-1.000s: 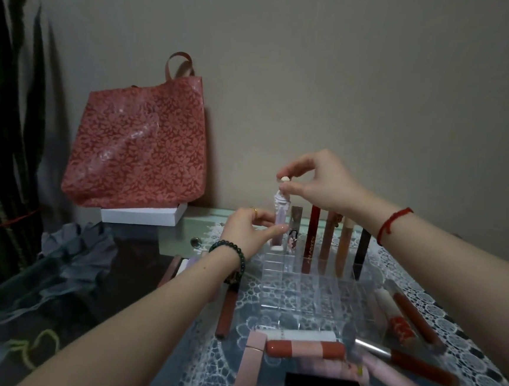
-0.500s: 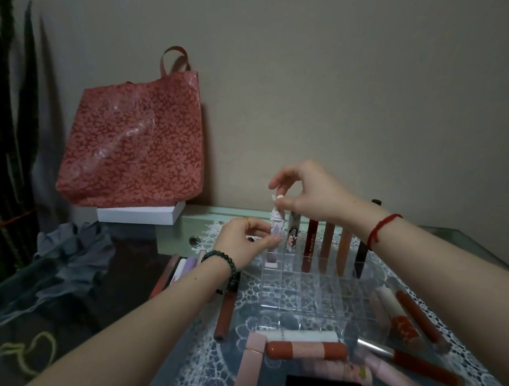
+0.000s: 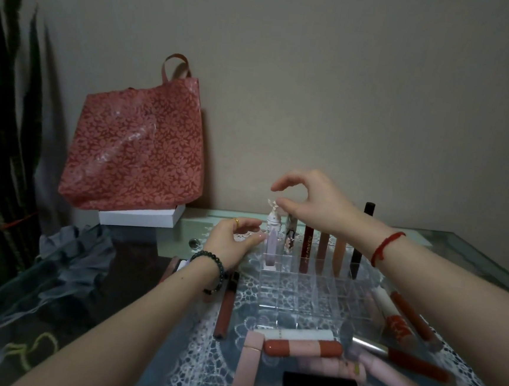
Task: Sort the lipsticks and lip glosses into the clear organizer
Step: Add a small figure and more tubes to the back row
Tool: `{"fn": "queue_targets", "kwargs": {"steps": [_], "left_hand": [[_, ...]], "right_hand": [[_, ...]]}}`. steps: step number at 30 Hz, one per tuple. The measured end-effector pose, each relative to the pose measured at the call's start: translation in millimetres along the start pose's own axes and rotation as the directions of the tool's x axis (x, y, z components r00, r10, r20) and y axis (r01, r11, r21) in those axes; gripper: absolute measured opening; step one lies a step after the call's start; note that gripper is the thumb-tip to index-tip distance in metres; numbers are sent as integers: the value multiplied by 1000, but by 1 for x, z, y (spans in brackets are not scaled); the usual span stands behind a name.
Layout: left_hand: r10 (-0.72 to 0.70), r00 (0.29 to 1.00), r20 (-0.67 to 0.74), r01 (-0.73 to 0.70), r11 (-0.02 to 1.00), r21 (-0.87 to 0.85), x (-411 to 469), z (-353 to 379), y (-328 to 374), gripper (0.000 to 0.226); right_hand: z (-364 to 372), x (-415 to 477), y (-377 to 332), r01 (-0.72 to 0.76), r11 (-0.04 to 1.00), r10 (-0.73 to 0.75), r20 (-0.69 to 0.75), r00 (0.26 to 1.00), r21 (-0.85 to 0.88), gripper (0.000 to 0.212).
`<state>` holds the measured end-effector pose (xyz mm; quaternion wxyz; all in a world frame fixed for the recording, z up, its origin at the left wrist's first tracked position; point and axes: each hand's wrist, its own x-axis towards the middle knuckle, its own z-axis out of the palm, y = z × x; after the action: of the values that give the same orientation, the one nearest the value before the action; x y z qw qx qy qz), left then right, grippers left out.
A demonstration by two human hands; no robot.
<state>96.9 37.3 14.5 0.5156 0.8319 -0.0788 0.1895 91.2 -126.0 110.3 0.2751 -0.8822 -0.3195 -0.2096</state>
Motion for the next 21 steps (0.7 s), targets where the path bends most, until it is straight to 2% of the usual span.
{"fn": "queue_targets", "kwargs": {"steps": [3, 6, 9, 14, 21], "left_hand": [[-33, 997, -65, 37, 997, 64, 0, -9, -5, 24], [-38, 994, -104, 60, 973, 222, -3, -18, -13, 27], [-63, 993, -98, 94, 928, 360, -12, -21, -19, 33], [-66, 998, -16, 60, 750, 658, -22, -13, -20, 36], [-147, 986, -78, 162, 752, 638, -16, -3, -26, 31]], "right_hand": [[-3, -18, 0, -43, 993, 54, -98, 994, 106, 19], [-6, -45, -1, -57, 981, 91, -179, 980, 185, 18], [1, -73, 0, -97, 952, 164, -217, 962, 290, 26], [28, -106, 8, -165, 910, 251, -187, 950, 379, 34], [38, -118, 19, -209, 822, 317, -120, 941, 529, 33]]}}
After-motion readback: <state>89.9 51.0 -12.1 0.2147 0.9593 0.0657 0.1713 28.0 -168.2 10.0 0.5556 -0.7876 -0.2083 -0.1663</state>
